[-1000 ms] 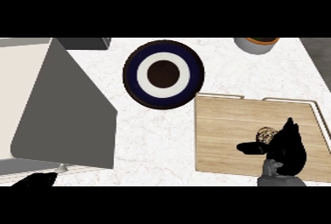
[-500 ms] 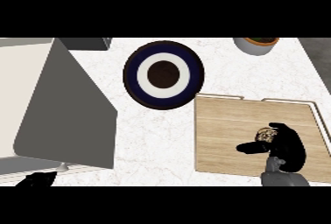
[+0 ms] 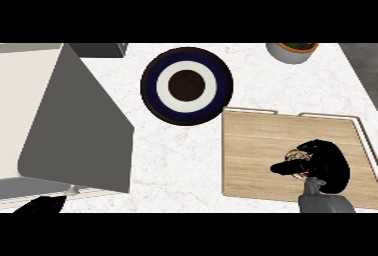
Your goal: Pick the cupcake from the tray and place it in the plate
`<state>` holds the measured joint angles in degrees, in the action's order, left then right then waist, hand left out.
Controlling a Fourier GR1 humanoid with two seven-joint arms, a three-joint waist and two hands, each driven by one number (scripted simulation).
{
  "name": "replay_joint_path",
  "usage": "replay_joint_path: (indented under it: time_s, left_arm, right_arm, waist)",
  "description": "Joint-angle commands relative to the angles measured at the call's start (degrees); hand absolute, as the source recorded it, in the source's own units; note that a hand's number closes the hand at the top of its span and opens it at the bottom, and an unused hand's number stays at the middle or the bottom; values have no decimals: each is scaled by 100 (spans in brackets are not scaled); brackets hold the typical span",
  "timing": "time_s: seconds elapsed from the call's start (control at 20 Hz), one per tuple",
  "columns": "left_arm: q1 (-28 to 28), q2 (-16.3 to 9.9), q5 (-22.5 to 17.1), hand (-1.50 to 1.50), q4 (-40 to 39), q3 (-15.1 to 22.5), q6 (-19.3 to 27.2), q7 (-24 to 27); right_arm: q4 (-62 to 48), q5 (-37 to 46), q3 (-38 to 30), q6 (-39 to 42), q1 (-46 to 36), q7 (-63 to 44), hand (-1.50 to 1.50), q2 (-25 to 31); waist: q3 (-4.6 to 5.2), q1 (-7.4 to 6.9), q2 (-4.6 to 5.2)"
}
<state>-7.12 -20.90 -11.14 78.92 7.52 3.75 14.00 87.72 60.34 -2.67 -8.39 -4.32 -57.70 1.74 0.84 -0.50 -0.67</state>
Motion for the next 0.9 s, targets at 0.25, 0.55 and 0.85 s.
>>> replay_joint_path:
  time_s: [0.25,0.55,0.85]
  left_arm:
    - [386,15,50,0,156,102,-101,1]
    - [602,124,89,0,132,149,-22,-33]
    - [660,58,16,0,83,33,-7,-136]
  right_arm:
    - [-377,-769,824,686,-1003,2934,150,983]
    - [-576,-1840,821,1077,-1389,5376,150,1612]
    - [-1544,-2963,-38,1448,-1945,7778,150,2488]
  waist:
    - [-160,-395,203]
    - [-174,-265,260]
    - [-136,-153,232]
